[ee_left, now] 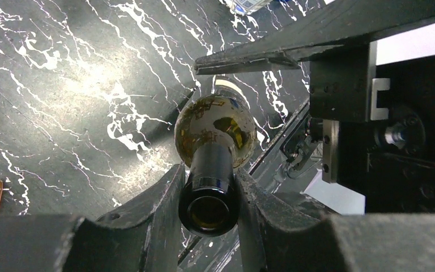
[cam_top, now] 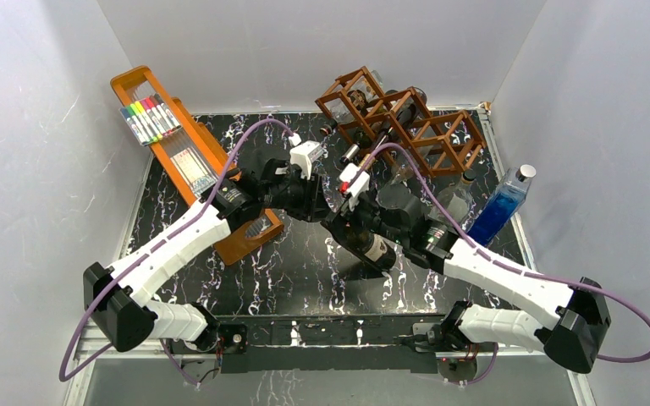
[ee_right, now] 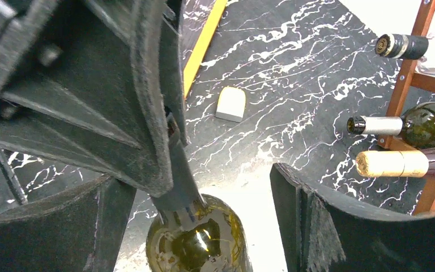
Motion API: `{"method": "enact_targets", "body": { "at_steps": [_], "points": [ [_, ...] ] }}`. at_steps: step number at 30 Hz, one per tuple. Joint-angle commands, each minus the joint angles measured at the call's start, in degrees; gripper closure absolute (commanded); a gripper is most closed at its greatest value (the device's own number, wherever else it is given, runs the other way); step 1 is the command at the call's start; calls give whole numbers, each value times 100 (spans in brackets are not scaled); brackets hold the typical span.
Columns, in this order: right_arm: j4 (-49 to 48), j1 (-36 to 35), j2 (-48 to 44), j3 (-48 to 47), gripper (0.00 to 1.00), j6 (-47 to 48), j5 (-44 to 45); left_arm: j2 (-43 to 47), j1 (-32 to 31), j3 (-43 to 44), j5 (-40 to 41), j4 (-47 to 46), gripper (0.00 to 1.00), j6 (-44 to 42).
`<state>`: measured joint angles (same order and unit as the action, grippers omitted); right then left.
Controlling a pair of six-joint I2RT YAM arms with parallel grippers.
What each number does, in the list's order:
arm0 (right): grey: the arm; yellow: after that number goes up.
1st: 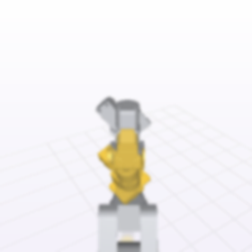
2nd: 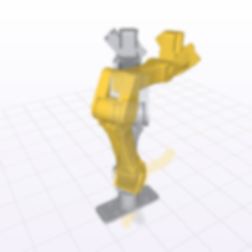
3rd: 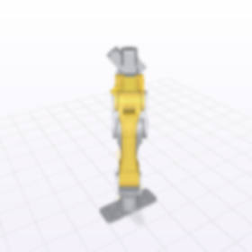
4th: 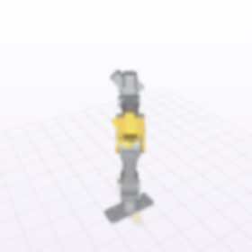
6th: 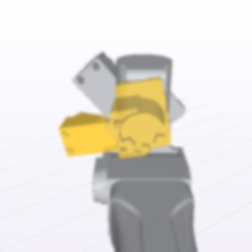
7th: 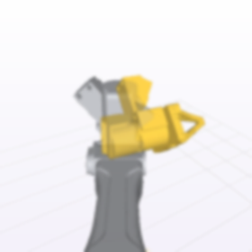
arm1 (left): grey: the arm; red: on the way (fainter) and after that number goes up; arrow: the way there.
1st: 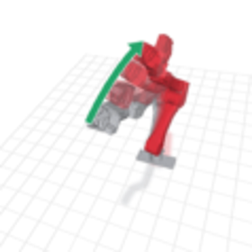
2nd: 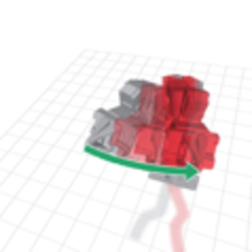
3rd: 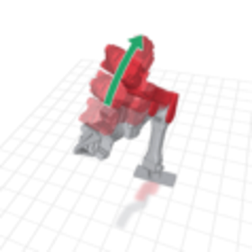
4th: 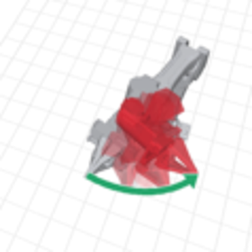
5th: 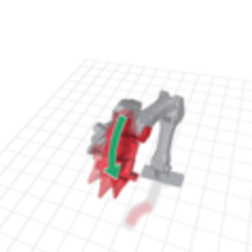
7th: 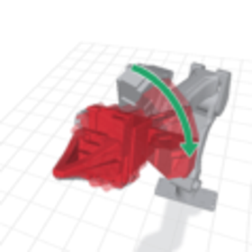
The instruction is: Take the wine bottle off the wine rack
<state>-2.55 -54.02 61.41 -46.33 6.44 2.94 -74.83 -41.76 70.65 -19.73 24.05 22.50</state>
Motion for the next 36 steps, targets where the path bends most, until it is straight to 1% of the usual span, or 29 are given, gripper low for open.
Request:
{"method": "enact_targets", "body": {
  "at_steps": [1,4,5,7,10,14,16,17,18,19,22,23,25,26,27,28,33,36],
  "points": [
    [695,-1,154,-485,7,-364,-58,29,1,389,-134,27,100,-40],
    [503,-3,206,-476,23,-375,-167,7,2,456,-186,52,100,-27],
    [489,-3,257,-508,25,-361,-208,3,7,468,-196,63,100,-28],
    [487,-3,350,-559,26,-310,-311,16,1,476,-194,88,100,-27],
    [393,-3,467,-556,26,-308,-226,16,1,484,-210,107,100,-11],
    [232,-3,550,-554,43,-359,-231,35,1,500,-267,108,100,9],
    [232,-1,544,-563,58,-426,-104,52,1,515,-296,113,100,9],
    [247,-3,523,-562,67,-465,1,62,1,531,-303,131,97,-11],
    [258,-3,468,-539,74,-495,102,87,1,537,-304,134,88,-29],
    [267,3,400,-492,80,-530,205,124,2,537,-299,135,76,-35],
    [334,3,73,-353,99,-675,638,254,2,495,-233,56,45,-88],
    [356,5,-30,-307,100,-731,837,313,3,494,-199,31,38,-121],
    [373,5,-244,-193,100,-821,1279,392,1,498,-122,-7,15,-204],
    [397,10,-327,-151,100,-858,1479,424,8,513,-83,-13,6,-248],
    [428,21,-408,-118,100,-928,1706,463,2,530,-19,-12,2,-287],
    [457,36,-484,-101,100,-989,1933,497,1,541,44,-14,2,-315],
    [489,76,-833,-23,100,-1332,3481,701,0,519,289,-66,2,-383],
    [194,94,-1093,179,100,-1316,4417,811,2,424,365,-133,2,-374]
  ]
}}
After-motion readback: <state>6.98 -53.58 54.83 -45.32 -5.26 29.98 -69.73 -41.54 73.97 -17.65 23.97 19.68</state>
